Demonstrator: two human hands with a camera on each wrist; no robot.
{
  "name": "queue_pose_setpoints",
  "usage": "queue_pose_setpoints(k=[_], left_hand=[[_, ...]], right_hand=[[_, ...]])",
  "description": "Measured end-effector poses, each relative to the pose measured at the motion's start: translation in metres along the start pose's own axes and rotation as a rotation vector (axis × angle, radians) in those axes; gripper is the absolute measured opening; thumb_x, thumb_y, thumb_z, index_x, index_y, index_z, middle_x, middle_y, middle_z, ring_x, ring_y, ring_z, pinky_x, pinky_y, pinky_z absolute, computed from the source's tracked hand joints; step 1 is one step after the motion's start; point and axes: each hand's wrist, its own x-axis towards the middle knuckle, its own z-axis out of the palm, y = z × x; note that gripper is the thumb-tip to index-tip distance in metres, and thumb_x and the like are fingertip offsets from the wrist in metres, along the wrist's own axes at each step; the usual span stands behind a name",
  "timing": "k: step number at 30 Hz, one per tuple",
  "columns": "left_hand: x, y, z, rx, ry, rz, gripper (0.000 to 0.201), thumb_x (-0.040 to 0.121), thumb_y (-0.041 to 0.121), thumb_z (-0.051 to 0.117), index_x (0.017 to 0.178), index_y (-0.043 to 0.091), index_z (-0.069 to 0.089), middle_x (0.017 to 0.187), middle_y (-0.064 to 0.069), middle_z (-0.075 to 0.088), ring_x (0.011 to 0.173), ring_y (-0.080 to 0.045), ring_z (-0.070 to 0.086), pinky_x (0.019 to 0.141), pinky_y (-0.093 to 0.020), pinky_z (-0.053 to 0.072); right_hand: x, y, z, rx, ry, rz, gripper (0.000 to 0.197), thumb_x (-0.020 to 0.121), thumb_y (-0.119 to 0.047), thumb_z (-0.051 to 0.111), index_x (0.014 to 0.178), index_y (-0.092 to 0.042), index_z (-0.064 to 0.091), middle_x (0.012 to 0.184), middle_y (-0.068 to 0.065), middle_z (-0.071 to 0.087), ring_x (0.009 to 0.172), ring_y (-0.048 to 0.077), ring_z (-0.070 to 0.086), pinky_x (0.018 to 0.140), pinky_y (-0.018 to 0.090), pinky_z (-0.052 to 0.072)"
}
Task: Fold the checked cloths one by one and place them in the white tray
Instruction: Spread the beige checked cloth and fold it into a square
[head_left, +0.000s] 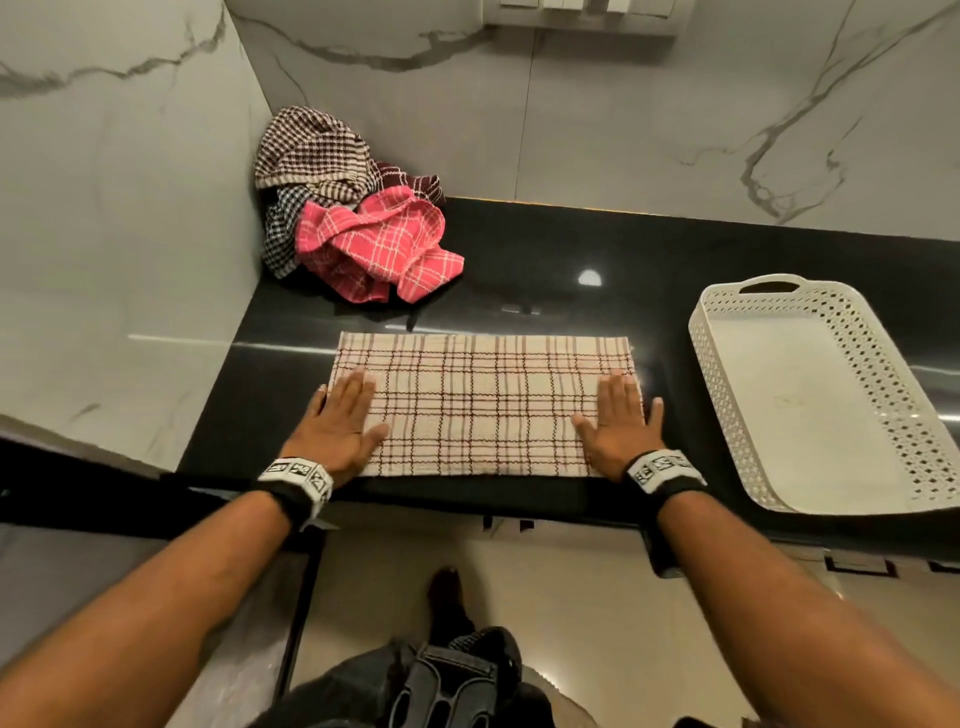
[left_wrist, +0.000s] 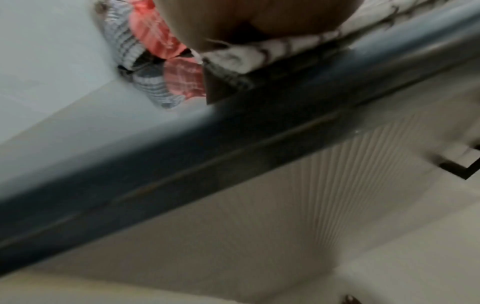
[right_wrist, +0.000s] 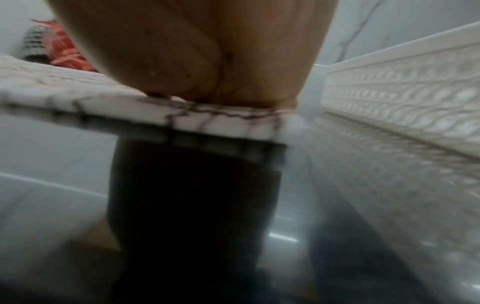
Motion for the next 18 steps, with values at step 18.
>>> queue_pose_setpoints(k=[18], left_hand=[[-0.044,0.025,0.041,-0.116,0.162,-0.098,0.073,0.094,0.06,0.009,0.156,0.026,-0.012,0.163,0.006,-0.021,0.149,-0.009,-0.019,0.122,-0.038,-0.011]], right_hand=[[-0.054,0.027,0.048,0.003,0.155,-0.143,0.073,0.1,-0.058,0.012,0.155,-0.02,-0.017,0.161,0.001,-0.027,0.148,0.017,-0.024,0.118,0.048,-0.018]])
